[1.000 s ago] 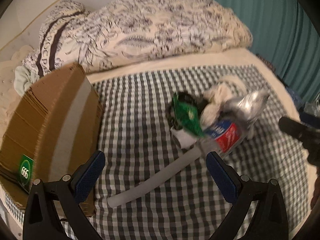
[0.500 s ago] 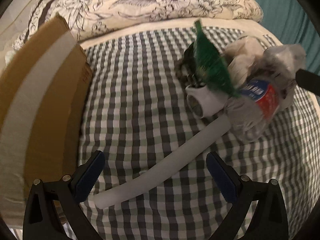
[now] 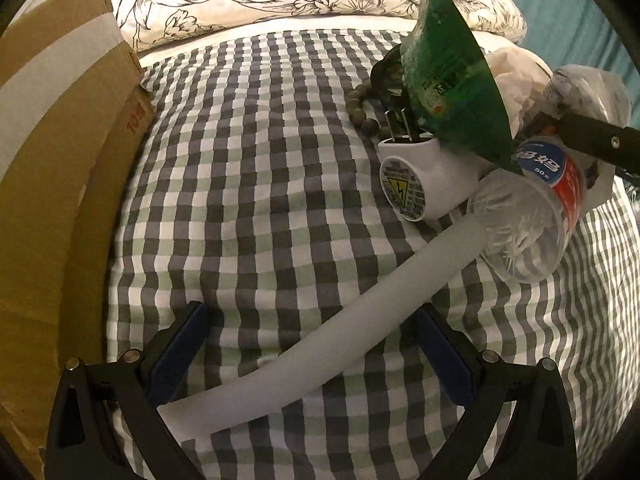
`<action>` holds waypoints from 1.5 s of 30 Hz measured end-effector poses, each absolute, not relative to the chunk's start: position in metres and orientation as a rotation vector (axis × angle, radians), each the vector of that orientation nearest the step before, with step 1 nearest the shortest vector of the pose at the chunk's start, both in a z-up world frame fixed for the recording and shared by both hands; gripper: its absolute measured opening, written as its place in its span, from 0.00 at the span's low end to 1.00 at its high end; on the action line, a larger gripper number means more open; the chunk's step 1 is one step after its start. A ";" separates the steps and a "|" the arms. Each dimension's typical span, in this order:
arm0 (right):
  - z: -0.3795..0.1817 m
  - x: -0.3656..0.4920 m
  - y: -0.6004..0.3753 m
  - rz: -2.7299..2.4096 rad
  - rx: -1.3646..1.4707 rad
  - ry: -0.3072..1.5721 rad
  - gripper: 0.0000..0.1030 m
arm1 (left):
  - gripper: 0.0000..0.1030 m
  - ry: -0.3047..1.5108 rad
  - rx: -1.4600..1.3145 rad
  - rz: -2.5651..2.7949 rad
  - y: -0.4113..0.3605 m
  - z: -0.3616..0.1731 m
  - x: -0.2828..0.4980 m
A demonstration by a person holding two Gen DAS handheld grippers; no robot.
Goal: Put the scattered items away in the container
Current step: 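Grasp the white tube with the left tool while the right tool grasps the floral tissue bag, then lift the white tube and floral tissue bag and carry them toward the cardboard box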
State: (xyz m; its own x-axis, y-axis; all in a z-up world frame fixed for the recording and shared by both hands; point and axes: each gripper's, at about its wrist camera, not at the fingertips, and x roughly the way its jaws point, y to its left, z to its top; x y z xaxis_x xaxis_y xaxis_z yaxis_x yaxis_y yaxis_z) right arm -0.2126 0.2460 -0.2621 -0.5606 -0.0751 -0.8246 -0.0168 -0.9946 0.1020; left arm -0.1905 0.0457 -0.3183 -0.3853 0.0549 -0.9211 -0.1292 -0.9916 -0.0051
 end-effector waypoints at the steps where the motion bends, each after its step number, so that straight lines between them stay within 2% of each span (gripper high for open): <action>1: -0.263 -0.213 0.247 -2.743 1.453 -0.158 0.93 | 0.99 0.087 -1.675 2.523 0.045 -0.318 -0.191; 2: -0.263 -0.213 0.248 -2.745 1.453 -0.161 0.83 | 0.98 0.075 -1.677 2.520 0.045 -0.318 -0.191; 5: -0.261 -0.211 0.249 -2.745 1.441 -0.165 0.61 | 0.83 0.054 -1.664 2.515 0.046 -0.313 -0.191; 6: -0.260 -0.210 0.249 -2.741 1.436 -0.163 0.57 | 0.68 0.044 -1.652 2.506 0.047 -0.311 -0.190; 7: -0.258 -0.209 0.248 -2.739 1.428 -0.157 0.46 | 0.54 0.033 -1.639 2.490 0.049 -0.309 -0.189; 8: -0.257 -0.208 0.247 -2.739 1.420 -0.149 0.35 | 0.49 0.023 -1.632 2.479 0.050 -0.306 -0.187; 9: -0.254 -0.206 0.246 -2.745 1.413 -0.136 0.30 | 0.38 0.022 -1.632 2.475 0.052 -0.304 -0.186; 10: -0.251 -0.204 0.245 -2.753 1.406 -0.123 0.18 | 0.29 0.013 -1.635 2.471 0.053 -0.302 -0.186; 11: -0.249 -0.201 0.245 -2.759 1.400 -0.117 0.11 | 0.23 -0.006 -1.639 2.468 0.053 -0.300 -0.186; 12: -0.245 -0.199 0.245 -2.762 1.391 -0.117 0.10 | 0.12 -0.026 -1.642 2.467 0.051 -0.297 -0.185; 13: -0.242 -0.197 0.246 -2.763 1.382 -0.119 0.10 | 0.09 -0.044 -1.644 2.464 0.050 -0.295 -0.185; 15: -0.236 -0.193 0.247 -2.764 1.369 -0.118 0.06 | 0.08 -0.066 -1.638 2.462 0.046 -0.289 -0.184; 23: -0.207 -0.173 0.249 -2.790 1.306 -0.135 0.03 | 0.07 -0.067 -1.586 2.498 0.039 -0.261 -0.168; 45: -0.137 -0.109 0.235 -2.812 1.149 -0.139 0.03 | 0.07 -0.034 -1.349 2.624 0.030 -0.169 -0.119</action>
